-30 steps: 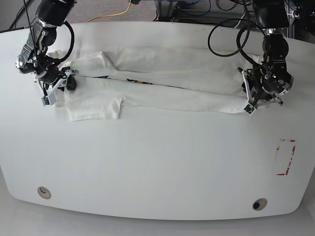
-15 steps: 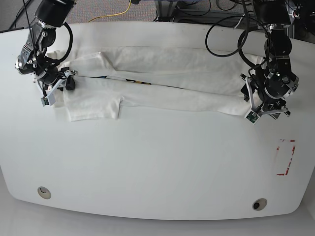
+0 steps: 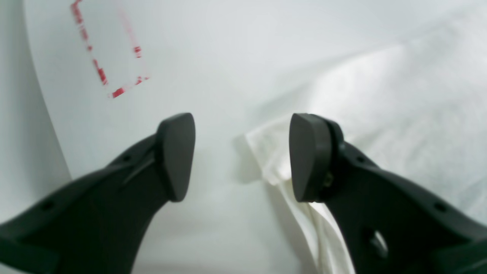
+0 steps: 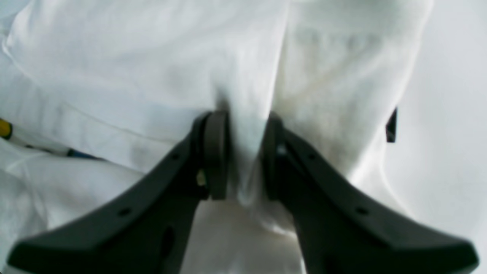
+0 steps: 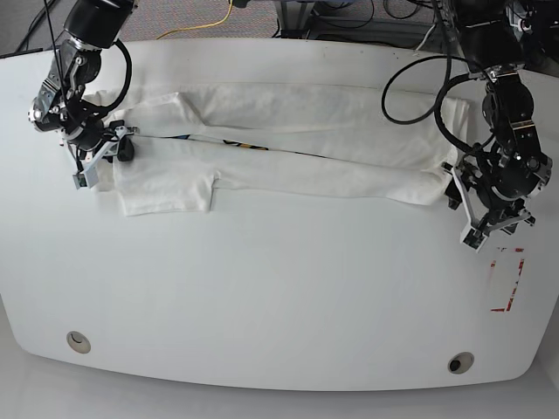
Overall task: Layout the t-shirt on the table in an organized manner, then fold the t-shirt properly
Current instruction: 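Grasp the folded edge with both grippers at the shirt's ends, then hold the fold with the right gripper and adjust the left gripper's grip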
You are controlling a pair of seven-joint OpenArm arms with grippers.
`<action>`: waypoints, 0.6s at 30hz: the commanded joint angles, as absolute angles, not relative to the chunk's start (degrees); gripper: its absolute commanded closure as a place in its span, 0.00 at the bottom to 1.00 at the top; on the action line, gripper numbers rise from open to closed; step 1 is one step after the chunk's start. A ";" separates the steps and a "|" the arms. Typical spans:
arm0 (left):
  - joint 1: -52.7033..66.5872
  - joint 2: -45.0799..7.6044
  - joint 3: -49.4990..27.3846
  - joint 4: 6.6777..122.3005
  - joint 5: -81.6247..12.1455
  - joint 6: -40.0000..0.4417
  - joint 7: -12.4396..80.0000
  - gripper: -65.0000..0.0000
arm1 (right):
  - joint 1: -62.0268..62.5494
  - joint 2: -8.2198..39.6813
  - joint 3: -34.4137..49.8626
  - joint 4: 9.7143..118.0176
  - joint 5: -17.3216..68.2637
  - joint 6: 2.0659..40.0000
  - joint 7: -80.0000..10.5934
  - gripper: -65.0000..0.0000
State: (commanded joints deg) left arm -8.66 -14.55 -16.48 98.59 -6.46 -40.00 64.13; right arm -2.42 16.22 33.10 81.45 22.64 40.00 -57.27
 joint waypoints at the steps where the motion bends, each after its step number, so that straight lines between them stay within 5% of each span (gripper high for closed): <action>1: -9.27 -14.55 -16.57 97.27 -6.55 -40.00 64.13 0.44 | -2.42 16.22 32.57 81.45 22.64 40.00 -57.27 0.76; 18: -13.14 -10.86 -16.40 85.76 -6.64 -40.00 63.87 0.44 | -2.15 16.13 30.99 81.45 22.64 40.00 -57.19 0.76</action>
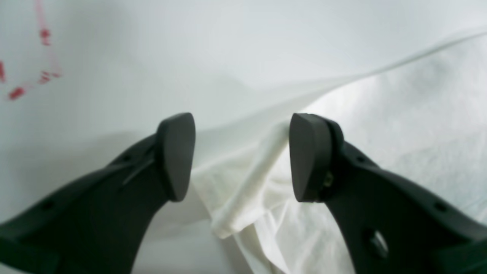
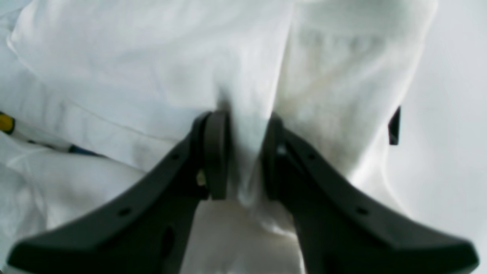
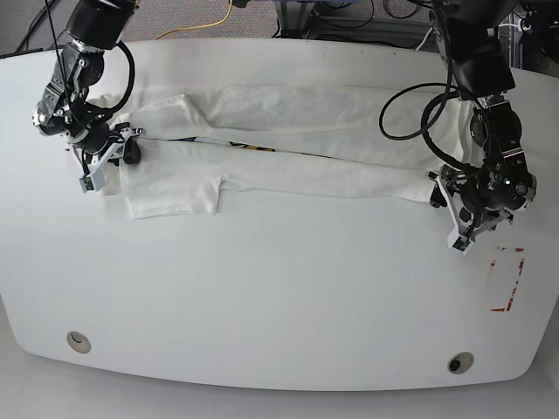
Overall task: Layout the t-shirt on the table in an organized manner, then fold the t-shirt properly
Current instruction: 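Hold the fold with the right gripper and adjust the left gripper's grip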
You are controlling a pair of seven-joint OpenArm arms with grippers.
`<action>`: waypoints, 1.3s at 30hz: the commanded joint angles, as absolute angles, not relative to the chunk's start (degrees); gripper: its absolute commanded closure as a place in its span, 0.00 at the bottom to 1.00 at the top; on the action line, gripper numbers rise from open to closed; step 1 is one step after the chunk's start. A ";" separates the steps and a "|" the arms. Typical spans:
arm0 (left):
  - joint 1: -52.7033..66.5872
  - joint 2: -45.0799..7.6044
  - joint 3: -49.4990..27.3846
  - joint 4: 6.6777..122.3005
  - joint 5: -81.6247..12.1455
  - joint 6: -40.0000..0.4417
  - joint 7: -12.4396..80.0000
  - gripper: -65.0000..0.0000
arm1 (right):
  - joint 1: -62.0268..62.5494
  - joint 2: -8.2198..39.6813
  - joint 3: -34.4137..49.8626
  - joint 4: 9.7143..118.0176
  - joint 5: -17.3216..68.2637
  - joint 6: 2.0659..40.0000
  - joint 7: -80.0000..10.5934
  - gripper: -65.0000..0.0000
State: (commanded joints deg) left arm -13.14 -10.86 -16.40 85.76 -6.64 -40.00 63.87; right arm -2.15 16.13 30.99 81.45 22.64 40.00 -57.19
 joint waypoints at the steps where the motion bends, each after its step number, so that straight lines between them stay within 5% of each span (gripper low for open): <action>1: -13.05 -10.86 -16.40 85.76 -6.64 -40.00 63.87 0.44 | -2.15 16.13 30.99 81.45 22.64 40.00 -57.19 0.76; 11: -11.38 -10.86 -16.31 85.67 -6.37 -40.00 63.87 0.44 | -2.15 16.13 31.16 81.36 22.64 40.00 -57.19 0.77; 19: -10.24 -11.65 -14.11 85.67 -6.29 -40.00 63.87 0.84 | -2.15 16.13 31.34 81.36 22.64 40.00 -57.19 0.77; 22: -9.27 -12.09 -13.76 85.93 -6.55 -40.00 63.87 0.91 | -2.15 16.13 31.34 81.36 22.64 40.00 -57.19 0.77; 39: -1.98 -14.11 -14.11 101.67 -6.55 -40.00 67.03 0.91 | -2.07 16.13 31.43 81.27 22.55 40.00 -57.19 0.77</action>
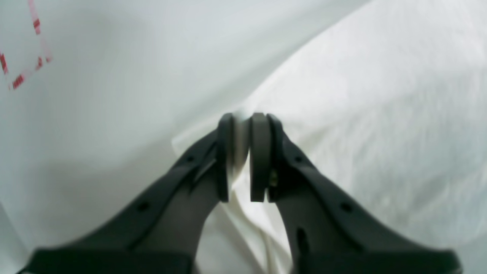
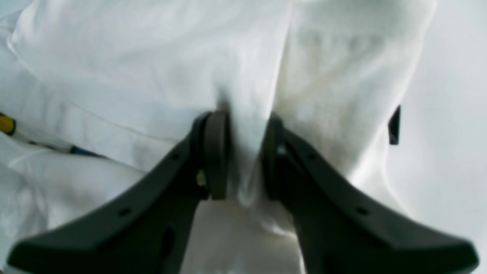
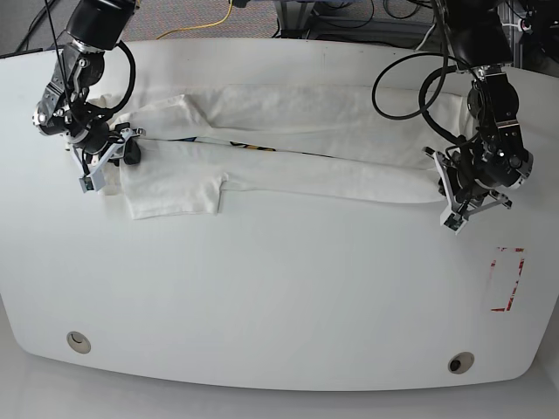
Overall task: Layout the t-shirt on the table in an organized manner, then fold the t-shirt properly
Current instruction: 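Hold the fold with the right gripper and adjust the left gripper's grip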
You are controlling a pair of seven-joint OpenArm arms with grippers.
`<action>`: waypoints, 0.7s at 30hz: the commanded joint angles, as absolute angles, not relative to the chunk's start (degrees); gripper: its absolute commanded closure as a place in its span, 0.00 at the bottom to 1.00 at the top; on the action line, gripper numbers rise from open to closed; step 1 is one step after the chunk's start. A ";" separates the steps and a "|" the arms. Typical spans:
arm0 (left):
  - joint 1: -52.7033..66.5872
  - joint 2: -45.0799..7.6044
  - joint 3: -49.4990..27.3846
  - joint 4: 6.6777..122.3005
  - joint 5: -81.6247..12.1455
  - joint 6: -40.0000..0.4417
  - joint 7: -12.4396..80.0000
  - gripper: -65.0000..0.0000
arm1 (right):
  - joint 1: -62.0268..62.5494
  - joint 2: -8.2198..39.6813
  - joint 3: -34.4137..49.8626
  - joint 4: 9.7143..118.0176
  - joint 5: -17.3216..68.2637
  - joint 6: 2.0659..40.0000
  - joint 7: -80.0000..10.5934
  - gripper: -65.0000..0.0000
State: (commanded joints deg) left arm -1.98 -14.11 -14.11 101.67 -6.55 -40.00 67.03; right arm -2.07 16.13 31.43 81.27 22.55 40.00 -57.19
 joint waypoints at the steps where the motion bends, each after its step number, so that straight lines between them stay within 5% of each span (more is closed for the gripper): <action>1: -1.45 -14.11 -14.20 102.73 -6.55 -40.00 67.30 0.91 | -2.07 16.13 31.43 81.27 22.55 40.00 -57.19 0.77; 21: 9.36 -15.87 -14.37 108.62 -6.64 -40.00 67.47 0.91 | -2.24 15.43 31.43 81.27 22.55 40.00 -57.19 0.77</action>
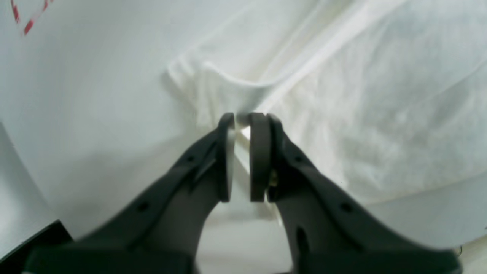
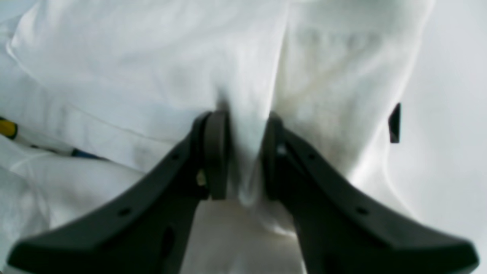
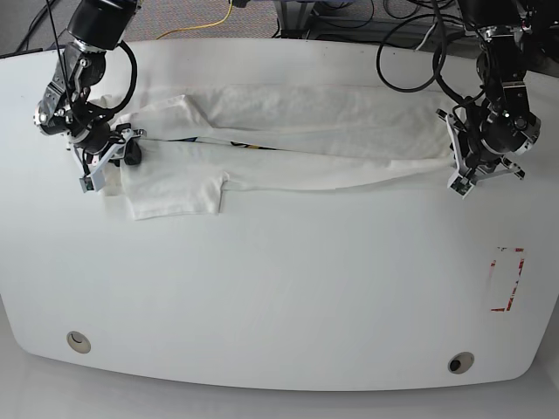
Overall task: Layout the t-shirt on the table in an organized manner, then fold the t-shirt properly
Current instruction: 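Hold the fold with the right gripper and adjust the left gripper's grip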
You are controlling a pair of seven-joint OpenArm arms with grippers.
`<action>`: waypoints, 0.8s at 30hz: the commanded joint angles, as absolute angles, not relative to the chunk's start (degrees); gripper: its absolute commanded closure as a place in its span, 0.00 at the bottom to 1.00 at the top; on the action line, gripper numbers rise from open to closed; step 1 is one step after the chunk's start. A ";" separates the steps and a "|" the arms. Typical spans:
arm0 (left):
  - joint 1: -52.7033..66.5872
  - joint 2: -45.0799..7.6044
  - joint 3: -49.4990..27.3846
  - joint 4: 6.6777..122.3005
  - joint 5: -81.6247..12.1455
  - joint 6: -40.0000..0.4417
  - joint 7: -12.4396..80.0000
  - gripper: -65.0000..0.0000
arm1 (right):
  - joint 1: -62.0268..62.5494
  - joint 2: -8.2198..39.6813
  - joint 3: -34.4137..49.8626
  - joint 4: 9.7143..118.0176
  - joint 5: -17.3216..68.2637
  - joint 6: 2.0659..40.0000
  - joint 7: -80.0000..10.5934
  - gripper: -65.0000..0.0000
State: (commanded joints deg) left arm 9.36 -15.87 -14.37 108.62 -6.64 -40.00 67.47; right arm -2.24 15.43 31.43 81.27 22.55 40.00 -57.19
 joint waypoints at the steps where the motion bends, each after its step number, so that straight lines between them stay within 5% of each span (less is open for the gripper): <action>1: 9.98 -15.87 -14.46 108.70 -6.64 -40.00 67.47 0.91 | -2.24 15.43 31.43 81.27 22.55 40.00 -57.19 0.77; 20: 16.66 -17.19 -17.63 113.98 -6.73 -40.00 67.56 0.90 | -2.33 15.43 31.43 81.27 22.55 40.00 -57.19 0.77; 24: 13.14 -17.01 -17.63 114.15 -6.81 -40.00 69.05 0.80 | -2.33 15.34 31.43 81.27 22.55 40.00 -57.19 0.77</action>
